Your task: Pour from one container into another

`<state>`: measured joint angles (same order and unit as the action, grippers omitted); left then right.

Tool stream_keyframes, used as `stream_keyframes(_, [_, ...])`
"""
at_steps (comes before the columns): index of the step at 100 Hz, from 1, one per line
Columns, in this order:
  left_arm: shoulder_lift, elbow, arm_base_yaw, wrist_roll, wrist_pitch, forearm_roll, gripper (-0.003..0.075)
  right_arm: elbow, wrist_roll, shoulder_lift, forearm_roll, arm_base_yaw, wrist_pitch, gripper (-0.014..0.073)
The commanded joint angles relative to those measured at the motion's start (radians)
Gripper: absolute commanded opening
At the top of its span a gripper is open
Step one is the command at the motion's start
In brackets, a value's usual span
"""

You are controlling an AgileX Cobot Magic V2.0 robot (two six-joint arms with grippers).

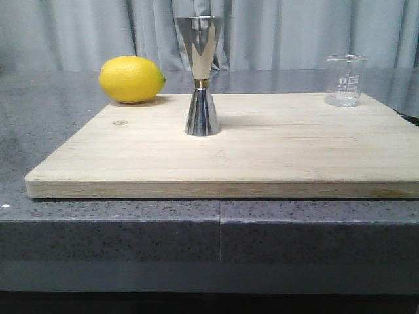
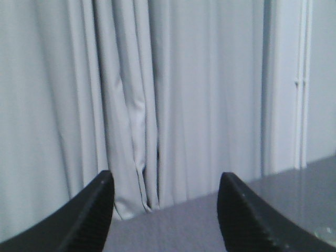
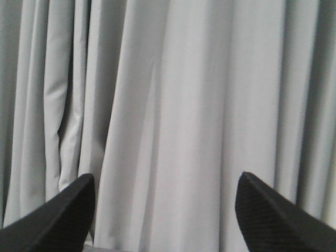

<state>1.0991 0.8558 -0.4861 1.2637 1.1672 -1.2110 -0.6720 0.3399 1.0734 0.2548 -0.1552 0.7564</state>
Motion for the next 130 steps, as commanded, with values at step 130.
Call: stream_keyframes(130, [-0.598,-0.363,0.757,0.097,-1.288,-0.189,0.0364,0.215,0.911,-0.747,0.74,0.006,-0.45,0.0505])
